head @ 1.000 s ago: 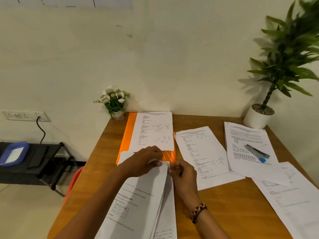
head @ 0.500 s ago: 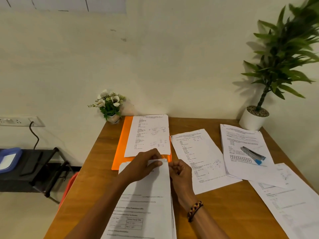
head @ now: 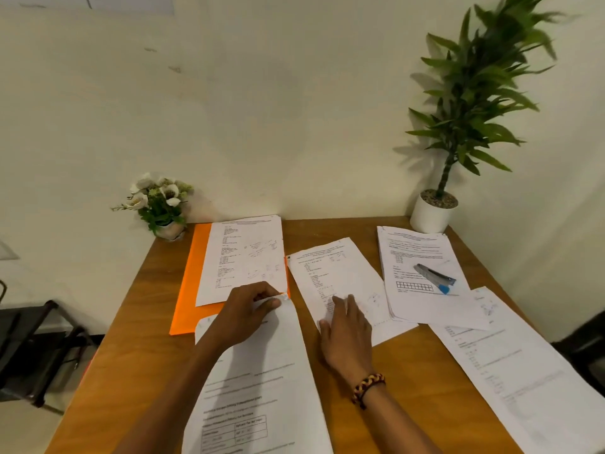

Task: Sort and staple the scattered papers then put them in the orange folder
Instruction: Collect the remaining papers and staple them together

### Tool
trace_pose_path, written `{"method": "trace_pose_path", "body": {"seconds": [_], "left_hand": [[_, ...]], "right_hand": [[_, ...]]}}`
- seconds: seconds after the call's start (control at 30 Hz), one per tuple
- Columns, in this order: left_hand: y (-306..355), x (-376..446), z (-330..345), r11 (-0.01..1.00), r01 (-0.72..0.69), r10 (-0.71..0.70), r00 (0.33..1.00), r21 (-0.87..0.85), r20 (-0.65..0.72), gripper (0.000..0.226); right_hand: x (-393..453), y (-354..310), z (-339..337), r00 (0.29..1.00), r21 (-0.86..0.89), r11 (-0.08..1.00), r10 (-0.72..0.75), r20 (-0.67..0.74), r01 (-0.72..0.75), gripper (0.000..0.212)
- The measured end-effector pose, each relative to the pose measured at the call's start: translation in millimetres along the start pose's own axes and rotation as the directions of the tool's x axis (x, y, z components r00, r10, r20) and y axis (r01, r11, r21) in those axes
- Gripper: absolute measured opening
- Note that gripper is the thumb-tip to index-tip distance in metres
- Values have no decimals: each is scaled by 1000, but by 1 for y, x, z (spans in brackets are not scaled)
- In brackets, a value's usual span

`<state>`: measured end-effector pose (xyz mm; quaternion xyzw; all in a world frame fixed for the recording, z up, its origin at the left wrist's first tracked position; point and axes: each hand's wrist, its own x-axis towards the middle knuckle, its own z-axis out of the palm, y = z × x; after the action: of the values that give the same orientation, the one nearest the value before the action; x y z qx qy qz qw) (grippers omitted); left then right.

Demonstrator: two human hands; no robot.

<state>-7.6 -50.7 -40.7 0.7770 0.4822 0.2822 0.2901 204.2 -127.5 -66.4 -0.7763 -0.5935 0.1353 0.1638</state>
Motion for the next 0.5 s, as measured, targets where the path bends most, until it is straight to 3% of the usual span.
{"method": "trace_pose_path", "body": {"seconds": [0.07, 0.2, 0.27, 0.37, 0.5], "left_hand": [[3, 4, 4, 1000, 1, -1, 1000, 8, -3, 3], [12, 12, 13, 1000, 11, -11, 1000, 17, 0, 3], [17, 14, 19, 1000, 2, -2, 1000, 14, 15, 1], [24, 17, 27, 1000, -19, 19, 999, 12, 46, 2], [31, 23, 37, 999, -36, 35, 996, 11, 79, 2]], "right_hand": [[-9, 2, -2, 996, -128, 991, -25, 88, 37, 53], [-16, -9, -16, 998, -203, 978, -59, -5, 57, 34], [-11, -7, -21, 999, -226, 973, -45, -24, 38, 44], [-1, 10, -21, 990, -232, 973, 12, 142, 21, 67], [-5, 27, -23, 963, -204, 978, 11, 269, 45, 73]]}}
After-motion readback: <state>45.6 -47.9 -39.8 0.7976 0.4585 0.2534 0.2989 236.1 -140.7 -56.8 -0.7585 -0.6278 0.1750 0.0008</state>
